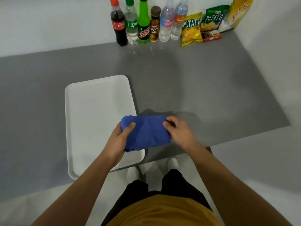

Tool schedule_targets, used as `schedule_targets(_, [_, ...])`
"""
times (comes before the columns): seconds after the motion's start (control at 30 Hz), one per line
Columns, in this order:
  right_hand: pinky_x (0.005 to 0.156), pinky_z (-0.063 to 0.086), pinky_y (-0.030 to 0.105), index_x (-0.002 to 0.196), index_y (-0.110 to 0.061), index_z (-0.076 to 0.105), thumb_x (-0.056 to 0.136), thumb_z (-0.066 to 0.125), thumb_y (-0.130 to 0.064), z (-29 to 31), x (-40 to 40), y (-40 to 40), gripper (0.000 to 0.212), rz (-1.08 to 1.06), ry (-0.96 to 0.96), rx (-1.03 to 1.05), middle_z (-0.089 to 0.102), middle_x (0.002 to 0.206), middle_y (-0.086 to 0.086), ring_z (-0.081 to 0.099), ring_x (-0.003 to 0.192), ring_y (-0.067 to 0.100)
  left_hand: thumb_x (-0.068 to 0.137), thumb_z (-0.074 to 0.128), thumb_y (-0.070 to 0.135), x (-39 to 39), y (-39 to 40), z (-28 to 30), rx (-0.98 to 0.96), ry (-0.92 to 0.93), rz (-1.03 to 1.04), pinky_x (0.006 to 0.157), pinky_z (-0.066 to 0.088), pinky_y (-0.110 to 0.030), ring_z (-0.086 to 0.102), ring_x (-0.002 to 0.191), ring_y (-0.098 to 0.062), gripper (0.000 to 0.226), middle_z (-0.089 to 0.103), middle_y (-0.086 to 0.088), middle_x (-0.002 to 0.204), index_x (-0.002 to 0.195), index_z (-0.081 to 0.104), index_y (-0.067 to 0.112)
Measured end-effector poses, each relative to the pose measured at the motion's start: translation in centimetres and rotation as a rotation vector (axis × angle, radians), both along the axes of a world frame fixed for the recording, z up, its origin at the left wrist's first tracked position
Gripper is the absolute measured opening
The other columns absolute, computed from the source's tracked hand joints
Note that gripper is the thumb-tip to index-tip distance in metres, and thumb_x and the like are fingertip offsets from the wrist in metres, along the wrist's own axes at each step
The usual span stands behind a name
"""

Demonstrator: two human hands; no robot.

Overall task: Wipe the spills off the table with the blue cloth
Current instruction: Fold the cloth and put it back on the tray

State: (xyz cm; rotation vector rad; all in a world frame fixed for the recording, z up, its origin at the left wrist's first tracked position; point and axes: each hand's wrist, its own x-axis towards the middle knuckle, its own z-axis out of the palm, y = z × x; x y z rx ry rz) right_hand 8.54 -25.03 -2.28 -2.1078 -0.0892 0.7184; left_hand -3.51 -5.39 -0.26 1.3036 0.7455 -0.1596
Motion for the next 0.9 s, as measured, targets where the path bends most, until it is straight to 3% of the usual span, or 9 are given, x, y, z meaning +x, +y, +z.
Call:
schedule_targets(0.07, [0.088, 0.047, 0.021, 0.126, -0.006, 0.065, 0.101, 0.062, -0.021, 0.3, -1.5, 1.0, 0.029, -0.034, -0.013, 0.010, 0.069, 0.112, 0.007, 0.064, 0.101, 0.017, 0.089, 0.059, 0.065, -1.3, 0.9, -0.4, -0.046, 0.019, 0.041, 0.083, 0.057, -0.040, 0.073, 0.086, -0.008, 0.016, 0.075, 0.017, 0.104, 0.102, 0.064, 0.057])
schedule_targets(0.13, [0.090, 0.047, 0.024, 0.126, -0.007, 0.065, 0.101, 0.062, -0.021, 0.7, -2.9, 1.9, 0.029, -0.030, -0.001, 0.002, 0.069, 0.112, 0.007, 0.064, 0.102, 0.019, 0.081, 0.057, 0.069, -2.8, 1.7, -0.9, -0.050, 0.037, 0.095, 0.095, 0.056, -0.040, 0.066, 0.106, -0.009, 0.034, 0.067, 0.020, 0.116, 0.111, 0.059, 0.053])
schedule_targets(0.2, [0.097, 0.049, 0.032, 0.127, -0.008, 0.065, 0.102, 0.060, -0.024, 0.9, -4.2, 2.8, 0.030, -0.004, 0.011, -0.030, 0.069, 0.114, 0.008, 0.064, 0.104, 0.022, 0.090, 0.055, 0.063, -4.4, 2.3, -1.3, 0.009, 0.034, 0.102, 0.094, 0.053, -0.035, 0.060, 0.112, -0.007, 0.024, 0.062, 0.025, 0.118, 0.112, 0.057, 0.054])
schedule_targets(0.27, [0.097, 0.050, 0.036, 0.124, -0.009, 0.066, 0.102, 0.060, -0.025, 0.8, -5.3, 3.5, 0.028, 0.014, 0.011, -0.051, 0.070, 0.112, 0.008, 0.065, 0.103, 0.023, 0.097, 0.052, 0.056, -5.9, 2.7, -1.6, 0.090, 0.034, 0.091, 0.085, 0.051, -0.026, 0.059, 0.107, 0.000, 0.013, 0.061, 0.029, 0.113, 0.109, 0.057, 0.055])
schedule_targets(0.33, [0.089, 0.050, 0.026, 0.120, -0.011, 0.066, 0.102, 0.059, -0.027, 0.6, -6.4, 4.0, 0.025, 0.035, 0.003, -0.080, 0.070, 0.108, 0.003, 0.065, 0.097, 0.019, 0.099, 0.052, 0.053, -7.3, 3.0, -2.1, 0.178, 0.052, 0.076, 0.081, 0.049, -0.023, 0.059, 0.104, 0.002, 0.011, 0.061, 0.029, 0.110, 0.109, 0.056, 0.052])
schedule_targets(0.4, [0.080, 0.045, 0.015, 0.117, -0.015, 0.066, 0.102, 0.059, -0.029, 0.2, -7.3, 4.5, 0.021, 0.051, -0.003, -0.103, 0.068, 0.104, -0.002, 0.062, 0.090, 0.011, 0.099, 0.053, 0.050, -8.4, 3.3, -2.5, 0.286, 0.059, 0.056, 0.083, 0.049, -0.025, 0.060, 0.103, -0.003, 0.019, 0.061, 0.026, 0.110, 0.117, 0.054, 0.043])
schedule_targets(0.5, [0.081, 0.045, 0.019, 0.109, -0.023, 0.064, 0.102, 0.057, -0.033, -0.3, -8.2, 5.2, 0.013, 0.065, -0.027, -0.144, 0.066, 0.097, -0.008, 0.059, 0.085, 0.004, 0.099, 0.057, 0.044, -9.2, 3.9, -2.5, 0.453, 0.042, 0.038, 0.072, 0.048, -0.016, 0.059, 0.096, 0.003, 0.027, 0.059, 0.028, 0.104, 0.123, 0.046, 0.038])
schedule_targets(0.63, [0.072, 0.041, 0.013, 0.101, -0.026, 0.061, 0.102, 0.057, -0.035, -0.8, -8.7, 6.0, 0.010, 0.077, -0.101, -0.195, 0.064, 0.086, -0.014, 0.061, 0.082, 0.003, 0.098, 0.059, 0.044, -9.4, 5.1, -2.8, 0.549, 0.062, 0.025, 0.064, 0.053, -0.022, 0.061, 0.087, 0.002, 0.026, 0.060, 0.025, 0.096, 0.120, 0.047, 0.039])
schedule_targets(0.9, [0.079, 0.048, 0.027, 0.106, -0.022, 0.061, 0.103, 0.055, -0.035, -0.8, -9.0, 6.9, 0.015, 0.177, -0.196, -0.315, 0.066, 0.092, -0.004, 0.062, 0.081, 0.012, 0.099, 0.057, 0.042, -9.8, 6.0, -3.6, 0.761, 0.108, -0.107, 0.069, 0.052, -0.027, 0.062, 0.083, -0.013, 0.026, 0.061, 0.011, 0.094, 0.120, 0.052, 0.026])
